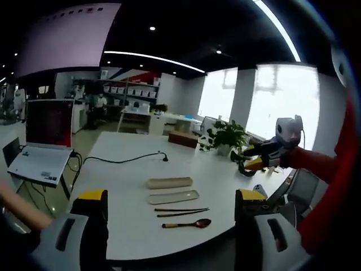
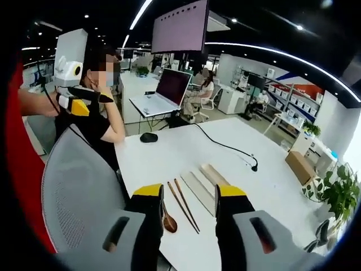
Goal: Arrange the utensils inside the cutlery case until each visible utensil rests in its matching compartment.
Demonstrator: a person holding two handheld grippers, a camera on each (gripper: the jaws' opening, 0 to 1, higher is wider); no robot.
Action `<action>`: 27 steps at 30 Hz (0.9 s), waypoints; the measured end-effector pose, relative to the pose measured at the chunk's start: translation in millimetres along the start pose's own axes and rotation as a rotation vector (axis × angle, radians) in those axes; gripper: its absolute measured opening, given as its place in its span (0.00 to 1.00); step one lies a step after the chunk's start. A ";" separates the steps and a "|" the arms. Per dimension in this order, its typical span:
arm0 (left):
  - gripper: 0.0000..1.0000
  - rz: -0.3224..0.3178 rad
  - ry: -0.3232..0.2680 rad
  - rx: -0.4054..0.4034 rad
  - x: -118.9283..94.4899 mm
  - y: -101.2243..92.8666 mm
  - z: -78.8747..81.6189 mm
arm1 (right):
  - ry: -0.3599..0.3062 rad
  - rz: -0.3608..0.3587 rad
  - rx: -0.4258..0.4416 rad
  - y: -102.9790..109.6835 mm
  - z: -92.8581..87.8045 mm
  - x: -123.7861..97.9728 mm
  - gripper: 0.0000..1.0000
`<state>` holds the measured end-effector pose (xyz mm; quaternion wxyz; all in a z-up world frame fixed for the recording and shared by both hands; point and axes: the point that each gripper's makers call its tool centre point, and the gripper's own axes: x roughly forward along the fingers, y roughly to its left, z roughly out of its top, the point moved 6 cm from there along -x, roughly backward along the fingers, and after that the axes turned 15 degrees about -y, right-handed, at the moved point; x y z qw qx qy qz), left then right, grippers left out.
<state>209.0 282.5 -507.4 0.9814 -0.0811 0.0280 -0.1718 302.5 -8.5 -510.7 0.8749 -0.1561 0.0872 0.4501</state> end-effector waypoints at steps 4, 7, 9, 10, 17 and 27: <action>0.95 -0.001 0.007 0.014 1.4 -0.9 -1.2 | 0.035 0.013 0.003 3.9 -12.2 8.1 0.33; 0.94 0.001 0.012 0.002 1.9 -1.5 -2.7 | 0.088 -0.016 -0.048 -0.5 -18.8 8.1 0.31; 0.93 -0.002 0.016 0.003 1.6 -2.5 -4.1 | 0.089 -0.026 -0.039 -2.7 -22.6 9.2 0.30; 0.93 -0.003 0.016 0.003 1.6 -3.0 -4.6 | 0.092 -0.029 -0.027 -3.3 -24.4 9.3 0.30; 0.93 -0.012 0.025 -0.016 -0.3 -3.9 -9.2 | 0.100 -0.029 -0.025 -0.3 -30.2 13.9 0.31; 0.91 -0.033 0.044 0.022 -4.3 -6.6 -9.7 | 0.116 0.005 0.032 3.0 -36.4 30.1 0.25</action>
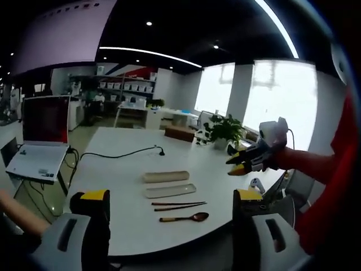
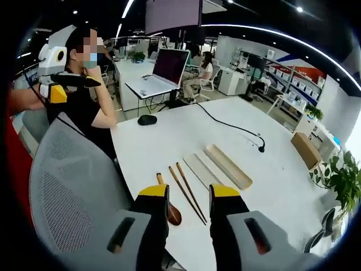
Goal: Arrange the utensils inside the cutlery case until each visible utensil rests in its matching compartment.
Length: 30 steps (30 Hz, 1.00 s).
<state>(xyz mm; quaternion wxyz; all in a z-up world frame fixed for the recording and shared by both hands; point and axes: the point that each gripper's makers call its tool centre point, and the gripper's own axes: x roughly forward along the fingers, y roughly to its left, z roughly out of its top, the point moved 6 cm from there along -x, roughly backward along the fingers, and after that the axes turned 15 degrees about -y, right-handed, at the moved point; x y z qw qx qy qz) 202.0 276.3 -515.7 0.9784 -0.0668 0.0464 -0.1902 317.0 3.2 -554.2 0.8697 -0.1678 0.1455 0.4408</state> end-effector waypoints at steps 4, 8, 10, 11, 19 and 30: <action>0.89 -0.008 0.001 -0.010 -2.8 -2.2 -4.8 | 0.009 0.005 0.019 1.2 -1.8 3.6 0.25; 0.88 -0.013 0.028 -0.015 -1.9 -3.5 -12.7 | 0.033 0.022 0.006 3.1 -7.3 11.3 0.26; 0.87 -0.022 0.027 -0.016 -0.8 -3.5 -12.3 | 0.037 0.025 0.016 2.9 -7.9 13.7 0.25; 0.87 -0.026 0.028 -0.015 0.4 -2.3 -11.9 | 0.039 0.026 0.021 2.5 -8.7 15.7 0.25; 0.82 -0.061 0.051 -0.023 5.5 4.5 -16.4 | 0.084 0.051 -0.001 -1.1 -14.4 27.8 0.16; 0.81 -0.037 0.046 -0.037 4.5 3.0 -20.9 | 0.082 0.083 0.043 -3.4 -20.2 49.5 0.15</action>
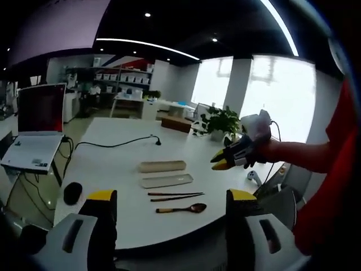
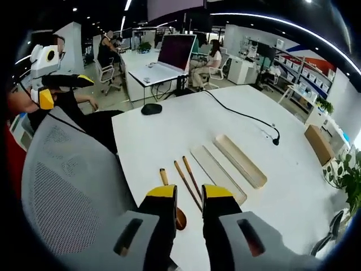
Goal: Arrange the utensils inside the cutlery case until each visible utensil rests in its matching compartment.
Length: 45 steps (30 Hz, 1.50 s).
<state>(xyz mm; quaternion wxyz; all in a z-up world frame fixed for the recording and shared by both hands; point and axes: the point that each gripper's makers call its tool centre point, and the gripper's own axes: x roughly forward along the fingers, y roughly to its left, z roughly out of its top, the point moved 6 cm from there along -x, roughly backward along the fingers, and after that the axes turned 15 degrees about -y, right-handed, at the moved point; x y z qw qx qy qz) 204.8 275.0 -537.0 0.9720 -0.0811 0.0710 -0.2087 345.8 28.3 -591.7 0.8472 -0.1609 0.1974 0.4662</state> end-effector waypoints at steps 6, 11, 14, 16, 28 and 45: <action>0.81 -0.019 0.018 0.039 6.5 3.1 -1.4 | 0.002 -0.009 -0.002 -6.0 1.0 4.9 0.18; 0.80 0.022 0.005 0.047 5.9 8.3 -1.1 | 0.023 0.025 -0.018 -6.6 -4.1 13.1 0.19; 0.80 0.034 -0.005 0.015 4.6 8.9 -2.6 | 0.025 0.036 -0.023 -5.6 -1.8 14.4 0.16; 0.80 0.027 0.009 0.024 4.2 8.3 -4.8 | 0.019 0.040 -0.018 -5.4 -1.7 16.4 0.15; 0.80 0.040 0.022 0.053 1.7 10.7 -3.5 | 0.059 0.082 -0.097 -4.1 -6.3 30.1 0.17; 0.78 0.069 0.026 0.023 5.6 14.1 -10.0 | 0.122 0.155 -0.134 -12.6 -20.7 63.5 0.15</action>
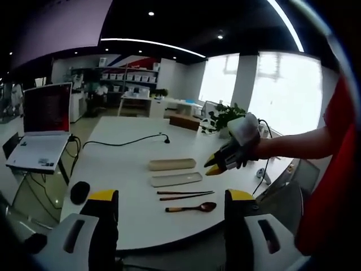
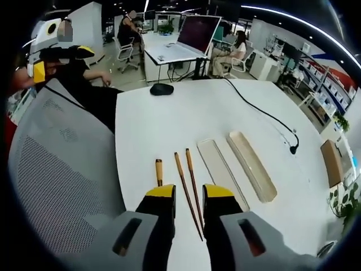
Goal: Arrange the utensils inside the cutlery case until each visible utensil rests in its matching compartment.
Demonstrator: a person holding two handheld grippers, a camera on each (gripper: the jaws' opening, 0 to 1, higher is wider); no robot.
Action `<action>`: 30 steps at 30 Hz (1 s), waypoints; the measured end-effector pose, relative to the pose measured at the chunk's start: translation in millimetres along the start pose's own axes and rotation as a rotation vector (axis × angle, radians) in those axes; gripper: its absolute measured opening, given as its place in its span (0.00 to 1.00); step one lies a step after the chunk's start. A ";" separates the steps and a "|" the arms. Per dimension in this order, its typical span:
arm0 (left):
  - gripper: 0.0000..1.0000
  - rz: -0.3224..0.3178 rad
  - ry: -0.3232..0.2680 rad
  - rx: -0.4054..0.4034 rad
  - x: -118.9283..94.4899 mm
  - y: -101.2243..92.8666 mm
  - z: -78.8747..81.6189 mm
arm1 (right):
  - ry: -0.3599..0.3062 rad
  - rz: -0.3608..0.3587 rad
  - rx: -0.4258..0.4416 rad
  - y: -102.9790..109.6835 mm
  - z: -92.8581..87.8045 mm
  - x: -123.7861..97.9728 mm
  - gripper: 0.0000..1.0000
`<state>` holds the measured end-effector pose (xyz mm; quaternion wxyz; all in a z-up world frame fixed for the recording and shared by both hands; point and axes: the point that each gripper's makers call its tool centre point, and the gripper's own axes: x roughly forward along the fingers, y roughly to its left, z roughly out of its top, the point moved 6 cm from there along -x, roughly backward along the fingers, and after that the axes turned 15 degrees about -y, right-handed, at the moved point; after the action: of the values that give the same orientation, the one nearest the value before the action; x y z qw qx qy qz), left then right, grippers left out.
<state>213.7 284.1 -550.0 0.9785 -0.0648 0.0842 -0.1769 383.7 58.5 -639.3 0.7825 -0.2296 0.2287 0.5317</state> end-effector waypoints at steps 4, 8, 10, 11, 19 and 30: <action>0.78 0.011 0.004 -0.005 -0.2 4.4 -1.0 | 0.024 0.028 -0.019 -1.4 -2.3 13.3 0.14; 0.78 0.025 0.001 -0.006 0.3 10.3 0.3 | 0.032 0.045 -0.020 -2.7 -3.3 22.1 0.14; 0.78 0.026 -0.003 -0.010 1.4 11.3 0.7 | 0.042 0.051 -0.025 -2.5 -5.3 26.9 0.13; 0.78 0.025 -0.002 -0.011 2.2 11.5 0.7 | 0.045 0.054 -0.025 -2.4 -6.5 28.8 0.13; 0.78 0.020 -0.006 -0.002 4.4 13.3 3.2 | 0.090 0.090 -0.045 1.6 -17.0 44.1 0.12; 0.78 -0.030 0.030 -0.011 1.2 14.7 -4.5 | 0.152 0.120 -0.104 2.6 -19.0 56.8 0.10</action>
<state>218.9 296.9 -556.8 0.9740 -0.0690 0.0988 -0.1920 397.8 89.2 -688.9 0.7166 -0.2954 0.2728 0.5699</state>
